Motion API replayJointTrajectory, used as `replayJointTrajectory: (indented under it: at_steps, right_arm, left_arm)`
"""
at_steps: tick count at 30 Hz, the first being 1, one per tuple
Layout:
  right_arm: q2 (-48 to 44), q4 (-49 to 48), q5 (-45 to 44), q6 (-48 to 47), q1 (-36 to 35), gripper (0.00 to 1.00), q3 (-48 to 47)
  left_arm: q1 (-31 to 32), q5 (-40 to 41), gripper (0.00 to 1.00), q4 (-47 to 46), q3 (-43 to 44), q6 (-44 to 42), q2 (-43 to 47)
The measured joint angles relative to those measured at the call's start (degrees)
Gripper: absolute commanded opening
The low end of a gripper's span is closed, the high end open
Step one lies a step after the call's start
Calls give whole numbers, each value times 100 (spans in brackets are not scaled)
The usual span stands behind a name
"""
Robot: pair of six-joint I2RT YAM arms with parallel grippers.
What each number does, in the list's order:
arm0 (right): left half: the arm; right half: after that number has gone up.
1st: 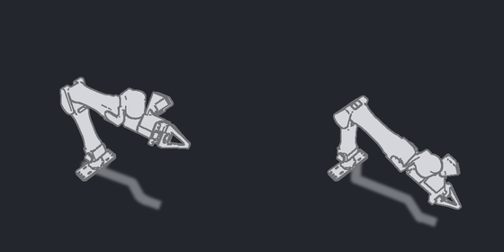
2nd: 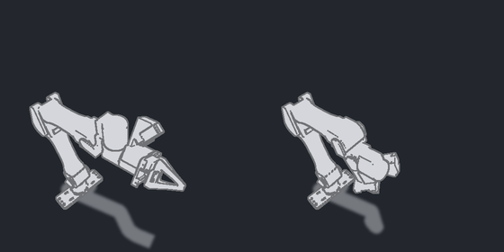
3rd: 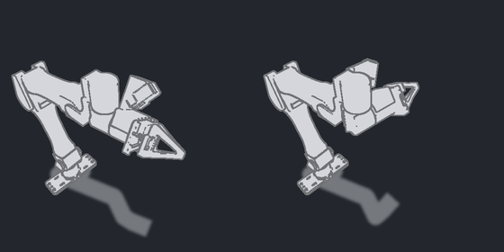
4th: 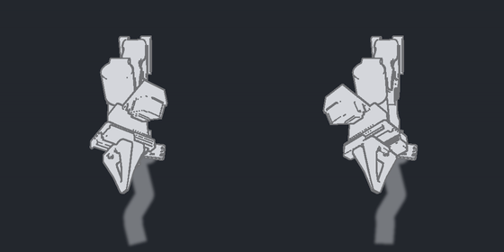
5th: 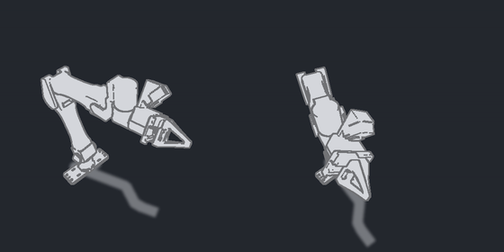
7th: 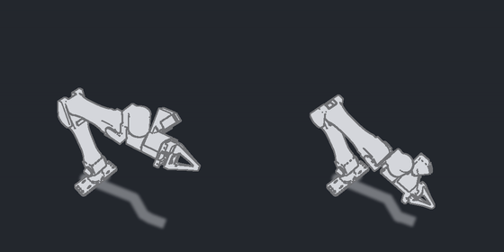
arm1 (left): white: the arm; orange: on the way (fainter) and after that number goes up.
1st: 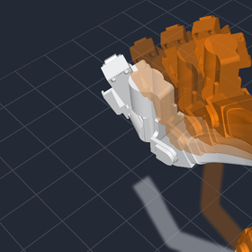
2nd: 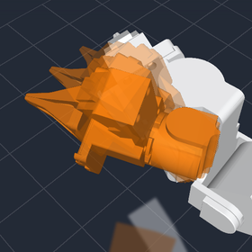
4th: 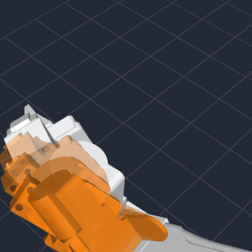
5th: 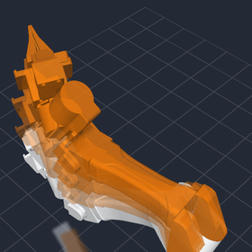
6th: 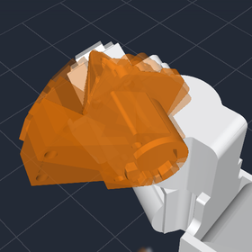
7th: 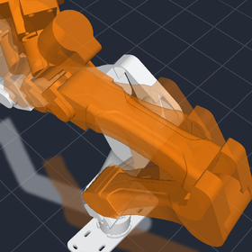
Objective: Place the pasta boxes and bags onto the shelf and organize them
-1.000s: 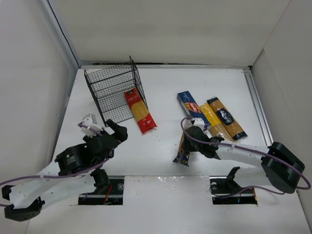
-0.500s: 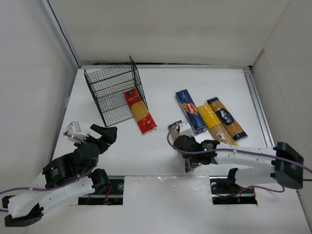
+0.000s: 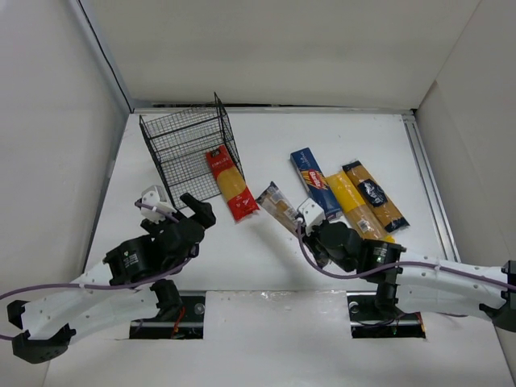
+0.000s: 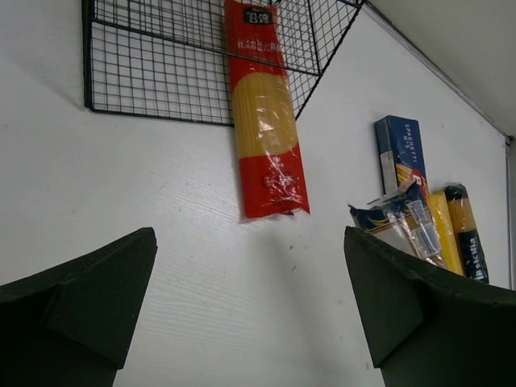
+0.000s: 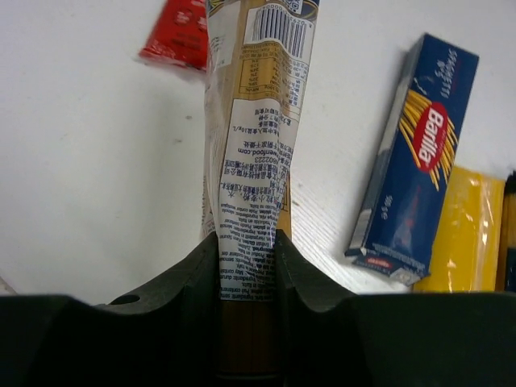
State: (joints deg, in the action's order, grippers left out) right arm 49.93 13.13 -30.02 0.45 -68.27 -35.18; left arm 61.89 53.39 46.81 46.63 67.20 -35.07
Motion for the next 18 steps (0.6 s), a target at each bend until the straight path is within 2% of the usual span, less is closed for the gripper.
replayJointTrajectory:
  at_steps: [3,7,12,18]
  right_arm:
    - [238,-444,306,-380,0,0,9]
    - [1318,-990,647,-669,-2,0,-328]
    - [2815,-1362,935,-706,-2,0,-1019]
    - [3716,-1749,979,-612,0,0,-1720]
  left_arm:
    - [0,114,100,-236,35,-155,-61]
    - [0,192,100,-490,114,-308,-203]
    - [0,195,100,-702,129,-409,-570]
    - [0,146,100,-697,136,-409,-837]
